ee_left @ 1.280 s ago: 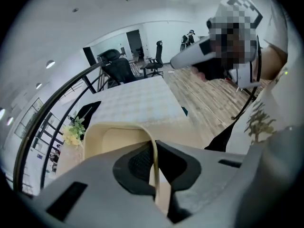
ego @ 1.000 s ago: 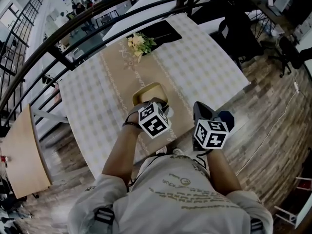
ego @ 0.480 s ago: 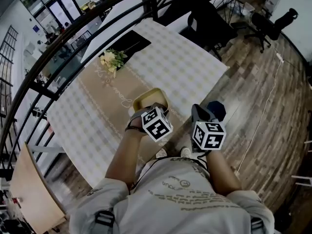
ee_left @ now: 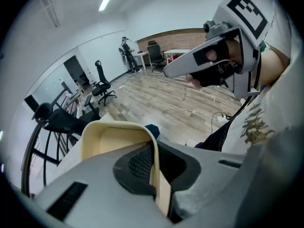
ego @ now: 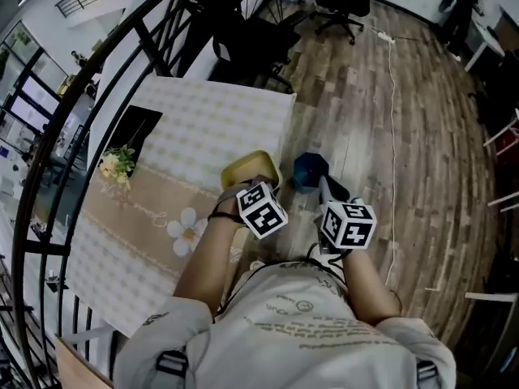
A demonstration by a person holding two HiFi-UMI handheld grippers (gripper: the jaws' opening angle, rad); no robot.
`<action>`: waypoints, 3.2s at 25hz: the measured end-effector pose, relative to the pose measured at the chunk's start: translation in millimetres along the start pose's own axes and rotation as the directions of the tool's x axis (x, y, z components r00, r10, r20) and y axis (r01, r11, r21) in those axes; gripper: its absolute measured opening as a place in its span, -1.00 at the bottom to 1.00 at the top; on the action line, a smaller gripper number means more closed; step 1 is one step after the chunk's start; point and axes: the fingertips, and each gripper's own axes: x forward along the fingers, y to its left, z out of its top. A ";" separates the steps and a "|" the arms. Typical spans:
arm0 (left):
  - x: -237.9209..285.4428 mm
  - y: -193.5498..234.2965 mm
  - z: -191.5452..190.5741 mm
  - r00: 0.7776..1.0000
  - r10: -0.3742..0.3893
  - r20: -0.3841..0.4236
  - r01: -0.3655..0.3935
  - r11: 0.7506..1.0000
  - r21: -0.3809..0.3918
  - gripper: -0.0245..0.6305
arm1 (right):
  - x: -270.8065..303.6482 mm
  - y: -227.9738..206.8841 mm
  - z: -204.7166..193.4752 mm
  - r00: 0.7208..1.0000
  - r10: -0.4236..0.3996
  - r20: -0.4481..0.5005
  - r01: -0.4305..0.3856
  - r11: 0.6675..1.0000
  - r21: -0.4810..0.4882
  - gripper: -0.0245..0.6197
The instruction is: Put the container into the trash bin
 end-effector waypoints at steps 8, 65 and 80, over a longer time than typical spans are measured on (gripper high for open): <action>37.8 -35.3 81.6 0.997 -0.073 0.022 0.070 0.990 0.119 -0.89 | -31.7 -89.6 5.0 0.995 -0.100 0.025 0.098 0.993 0.070 -0.92; 657.9 -53.3 2.2 0.893 -0.352 -0.280 0.430 0.849 0.306 -0.89 | 302.9 -385.7 -233.6 0.913 -0.085 -0.398 0.169 0.969 0.181 -0.92; 685.1 -27.6 -23.2 0.933 -0.222 -0.282 0.324 0.860 0.394 -0.75 | 299.2 -375.6 -257.3 0.897 -0.059 -0.439 0.159 0.968 0.194 -0.92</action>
